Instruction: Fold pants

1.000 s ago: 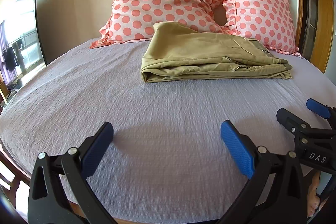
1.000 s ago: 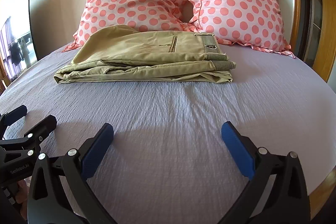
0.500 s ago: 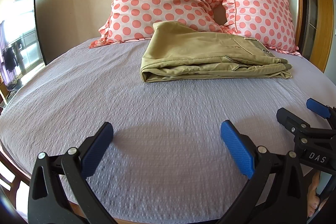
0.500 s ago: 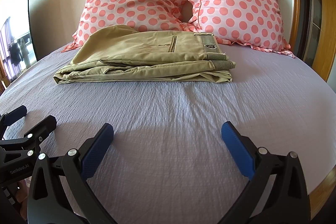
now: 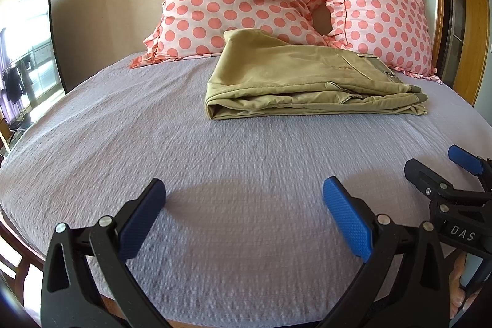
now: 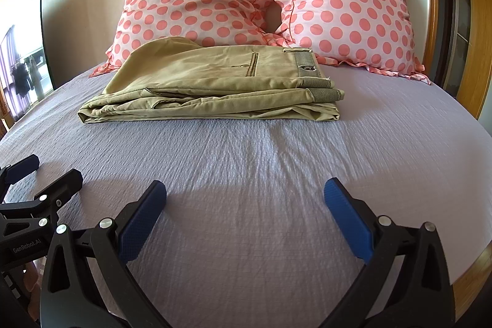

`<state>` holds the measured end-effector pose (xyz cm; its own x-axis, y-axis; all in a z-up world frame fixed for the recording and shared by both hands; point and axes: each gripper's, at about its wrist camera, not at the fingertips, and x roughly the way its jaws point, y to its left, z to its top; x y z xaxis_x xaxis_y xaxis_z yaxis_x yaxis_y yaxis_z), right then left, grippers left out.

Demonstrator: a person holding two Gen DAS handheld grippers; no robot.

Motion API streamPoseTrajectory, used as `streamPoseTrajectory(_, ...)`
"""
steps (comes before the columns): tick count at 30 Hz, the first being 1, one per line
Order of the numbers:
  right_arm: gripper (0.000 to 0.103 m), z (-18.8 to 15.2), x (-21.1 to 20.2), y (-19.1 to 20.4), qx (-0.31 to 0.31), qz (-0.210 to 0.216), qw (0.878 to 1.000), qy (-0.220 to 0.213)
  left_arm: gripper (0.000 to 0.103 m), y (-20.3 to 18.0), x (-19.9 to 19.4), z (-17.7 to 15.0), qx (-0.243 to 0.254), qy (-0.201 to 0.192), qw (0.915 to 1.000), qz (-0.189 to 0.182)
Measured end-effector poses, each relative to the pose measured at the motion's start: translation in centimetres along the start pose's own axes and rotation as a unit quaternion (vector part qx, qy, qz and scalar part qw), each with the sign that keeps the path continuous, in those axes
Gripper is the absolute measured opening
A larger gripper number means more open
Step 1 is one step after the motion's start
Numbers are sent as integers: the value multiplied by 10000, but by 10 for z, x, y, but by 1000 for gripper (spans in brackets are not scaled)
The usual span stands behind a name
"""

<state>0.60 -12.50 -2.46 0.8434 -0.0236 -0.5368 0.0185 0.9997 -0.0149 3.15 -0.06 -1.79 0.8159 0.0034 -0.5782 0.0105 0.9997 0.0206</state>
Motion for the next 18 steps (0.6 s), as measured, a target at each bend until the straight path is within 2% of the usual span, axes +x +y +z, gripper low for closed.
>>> streamPoseTrajectory(18,102,0,0,0,-5,8,10000,3,101,4,0,0,9,102,9999,-31)
